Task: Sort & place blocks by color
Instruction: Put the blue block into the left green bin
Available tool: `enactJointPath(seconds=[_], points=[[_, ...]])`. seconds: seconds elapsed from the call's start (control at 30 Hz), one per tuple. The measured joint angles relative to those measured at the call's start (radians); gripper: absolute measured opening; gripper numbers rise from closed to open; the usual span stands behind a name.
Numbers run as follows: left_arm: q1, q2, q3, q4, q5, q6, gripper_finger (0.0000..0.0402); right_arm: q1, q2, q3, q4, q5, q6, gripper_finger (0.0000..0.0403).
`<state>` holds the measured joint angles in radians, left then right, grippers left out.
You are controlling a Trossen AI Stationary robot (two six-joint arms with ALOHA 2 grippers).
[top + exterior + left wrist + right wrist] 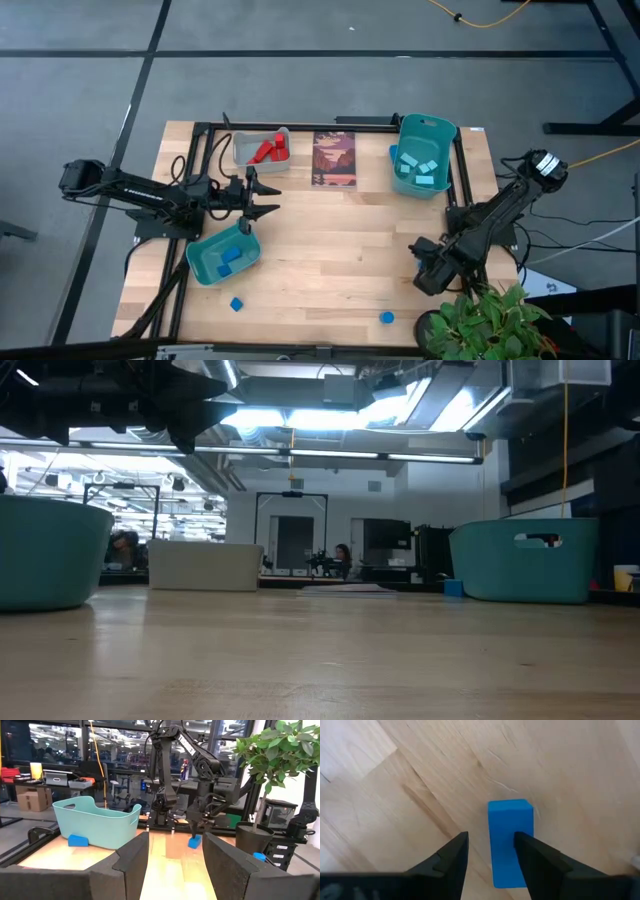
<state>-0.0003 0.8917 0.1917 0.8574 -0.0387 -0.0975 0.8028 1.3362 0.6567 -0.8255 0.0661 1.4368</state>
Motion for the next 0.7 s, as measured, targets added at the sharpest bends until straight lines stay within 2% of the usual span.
enactJointPath(seconds=[0.23,0.4,0.57,0.7], points=[[0.0,0.0,0.0,-0.002,0.0,0.0,0.0179,0.0,0.008,0.073,-0.029,-0.001,-0.104,0.0171],[0.0,0.0,0.0,-0.004,0.0,0.0,0.0179,0.0,0.006,0.118,-0.115,0.017,-0.106,0.0171],[0.0,0.0,0.0,-0.008,0.0,0.0,0.0179,0.0,0.006,0.104,-0.107,0.023,-0.11,0.0171],[0.0,0.0,0.0,-0.009,0.0,0.0,0.0179,0.004,0.006,0.063,-0.065,0.049,-0.177,0.0171]])
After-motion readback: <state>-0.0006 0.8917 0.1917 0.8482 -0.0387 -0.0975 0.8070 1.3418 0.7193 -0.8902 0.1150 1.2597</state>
